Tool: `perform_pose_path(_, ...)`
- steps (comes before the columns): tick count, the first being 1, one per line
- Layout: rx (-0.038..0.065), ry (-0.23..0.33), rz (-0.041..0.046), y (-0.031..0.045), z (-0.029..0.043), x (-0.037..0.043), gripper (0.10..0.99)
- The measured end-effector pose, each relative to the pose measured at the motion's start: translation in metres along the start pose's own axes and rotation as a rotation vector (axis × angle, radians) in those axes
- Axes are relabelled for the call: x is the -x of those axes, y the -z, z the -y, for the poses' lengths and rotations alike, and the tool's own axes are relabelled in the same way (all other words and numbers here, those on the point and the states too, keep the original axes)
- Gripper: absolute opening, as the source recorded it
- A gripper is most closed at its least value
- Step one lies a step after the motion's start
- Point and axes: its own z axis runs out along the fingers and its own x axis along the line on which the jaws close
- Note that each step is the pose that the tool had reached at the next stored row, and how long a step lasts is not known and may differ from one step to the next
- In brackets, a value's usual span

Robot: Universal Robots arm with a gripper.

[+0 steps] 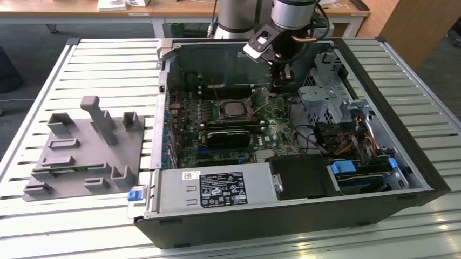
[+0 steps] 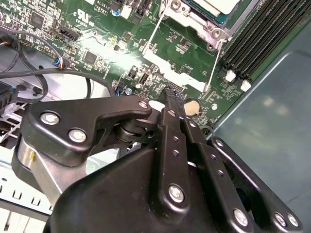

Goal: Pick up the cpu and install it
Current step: 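Close the cpu cover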

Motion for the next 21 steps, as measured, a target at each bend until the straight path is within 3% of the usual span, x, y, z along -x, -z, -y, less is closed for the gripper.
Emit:
perform_pose_path(13, -0.003, 0.0, 0.0002, -0.0123, -0.0004, -0.0003, 0.106)
perform_pose_path(21, -0.004, 0.0, -0.003, -0.0119, 0.0145, -0.0003, 0.106)
